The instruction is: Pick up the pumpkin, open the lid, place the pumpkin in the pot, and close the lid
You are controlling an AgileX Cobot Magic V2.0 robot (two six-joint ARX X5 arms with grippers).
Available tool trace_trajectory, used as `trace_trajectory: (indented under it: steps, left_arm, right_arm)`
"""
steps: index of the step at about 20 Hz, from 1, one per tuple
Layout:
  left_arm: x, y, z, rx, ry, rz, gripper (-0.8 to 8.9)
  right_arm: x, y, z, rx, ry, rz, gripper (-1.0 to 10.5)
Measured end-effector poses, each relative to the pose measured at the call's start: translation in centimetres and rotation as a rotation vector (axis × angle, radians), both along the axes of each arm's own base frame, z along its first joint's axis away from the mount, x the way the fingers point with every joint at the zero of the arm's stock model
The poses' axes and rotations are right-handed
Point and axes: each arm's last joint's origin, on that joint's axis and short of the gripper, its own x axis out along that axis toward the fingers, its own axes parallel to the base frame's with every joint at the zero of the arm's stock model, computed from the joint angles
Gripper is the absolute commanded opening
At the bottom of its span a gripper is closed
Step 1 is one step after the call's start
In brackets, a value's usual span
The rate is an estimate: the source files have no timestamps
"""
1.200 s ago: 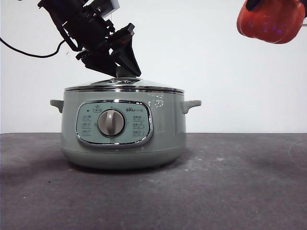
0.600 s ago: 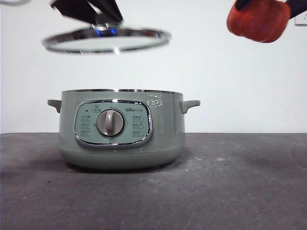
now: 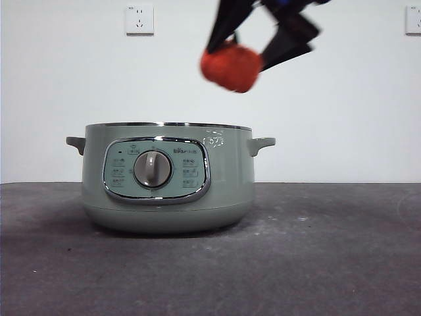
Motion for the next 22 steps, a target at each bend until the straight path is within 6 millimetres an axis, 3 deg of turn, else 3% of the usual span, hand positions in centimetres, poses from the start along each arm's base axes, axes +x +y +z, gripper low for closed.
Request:
trace_trajectory:
  steps: [4,8,12,16,17,18,20,22]
  left_arm:
    - [-3.0,1.4,0.4,-0.003,-0.021,0.034,-0.09]
    - [-4.4,1.9,0.5,-0.018,-0.037,0.045,-0.09]
    - [-4.4,1.9,0.1,0.002,0.007,0.045,-0.09]
    - [-4.4,1.9,0.2,-0.001,0.000,0.045,-0.09]
    - [-4.3,1.9,0.1,-0.001,0.001,0.045,-0.09]
    - [-4.3,1.9,0.1,-0.001,0.001,0.045,-0.09]
    - [-4.4,1.9,0.1,-0.001,0.001,0.045,-0.09]
    - [-4.3,1.9,0.1,-0.001,0.001,0.045,-0.09]
  right_arm:
    - [3.9,4.4,-1.7,-0.033,0.009,0.055,-0.1]
    - [6.4,7.8,-5.5,-0.104,0.021,0.098,-0.1]
    - [7.2,9.1,-9.2,-0.179,0.053,0.114,-0.1]
    - [7.4,9.2,-10.4,-0.220,0.071,0.104,-0.1]
    - [7.3,9.2,-10.4,-0.222,0.071,0.107,0.3]
    - [7.3,9.3,-10.4,-0.225,0.074,0.110,1.9]
    - [7.1,9.3,-10.4,-0.232,0.085,0.114,6.1]
    - [7.1,9.3,-10.4,-0.237,0.093,0.114,6.3]
